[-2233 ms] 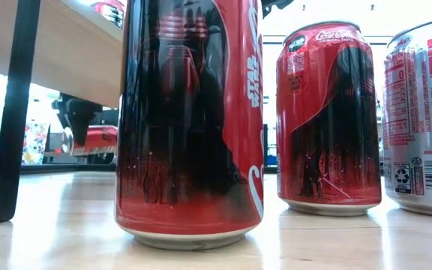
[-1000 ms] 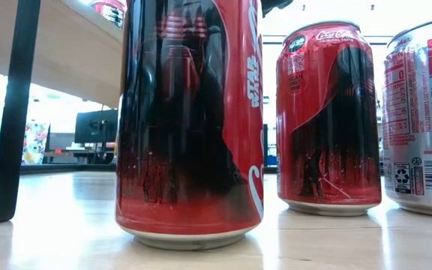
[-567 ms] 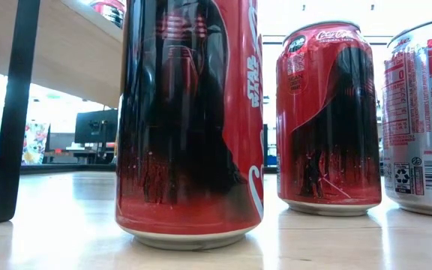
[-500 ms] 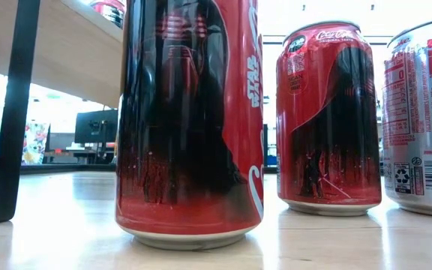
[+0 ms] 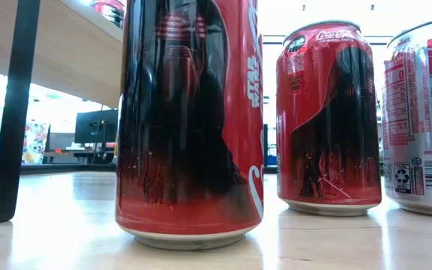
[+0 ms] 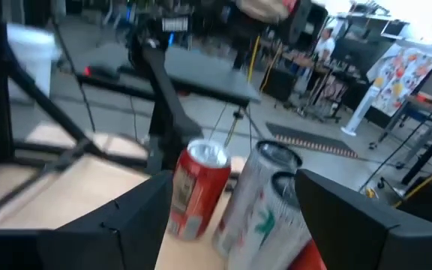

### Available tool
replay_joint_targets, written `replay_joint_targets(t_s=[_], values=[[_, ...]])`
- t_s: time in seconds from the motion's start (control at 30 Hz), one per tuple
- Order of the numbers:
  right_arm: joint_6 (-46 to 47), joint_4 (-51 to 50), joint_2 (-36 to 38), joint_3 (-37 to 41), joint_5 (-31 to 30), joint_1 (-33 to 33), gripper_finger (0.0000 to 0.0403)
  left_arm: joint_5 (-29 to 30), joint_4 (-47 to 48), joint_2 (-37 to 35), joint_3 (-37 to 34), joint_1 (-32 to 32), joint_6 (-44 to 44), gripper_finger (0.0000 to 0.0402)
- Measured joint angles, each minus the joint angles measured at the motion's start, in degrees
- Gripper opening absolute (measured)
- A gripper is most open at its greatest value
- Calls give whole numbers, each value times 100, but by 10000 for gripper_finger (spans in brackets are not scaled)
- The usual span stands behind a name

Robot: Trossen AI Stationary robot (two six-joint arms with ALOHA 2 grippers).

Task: Place canned beverage on shelf
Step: Put the middle red soda can on the shelf

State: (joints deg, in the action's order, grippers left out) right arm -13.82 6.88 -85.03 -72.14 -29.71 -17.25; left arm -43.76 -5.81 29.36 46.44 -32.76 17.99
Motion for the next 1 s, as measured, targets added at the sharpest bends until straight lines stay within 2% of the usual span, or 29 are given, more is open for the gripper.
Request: replay_joint_targets(t_s=[0.13, 0.47, 0.67, 0.87, 1.0], values=[[37, 72, 0, 0, 34, 106, 293, 161, -354, 564, 0, 654, -285, 311], [-17, -283, 133, 0, -370, -5, 310, 1852, -307, 1400, -11, 2510, -1952, 311], [0, 56, 350, 0, 65, -75, 327, 2695, -149, 1727, -7, 3156, -2466, 311], [-200, 655, 163, 0, 546, -71, 354, 3511, 85, 2166, 173, 3705, -2602, 311], [-671, 1128, 63, 2, 591, -71, 375, 3715, 447, 2615, 501, 3983, -2618, 311]])
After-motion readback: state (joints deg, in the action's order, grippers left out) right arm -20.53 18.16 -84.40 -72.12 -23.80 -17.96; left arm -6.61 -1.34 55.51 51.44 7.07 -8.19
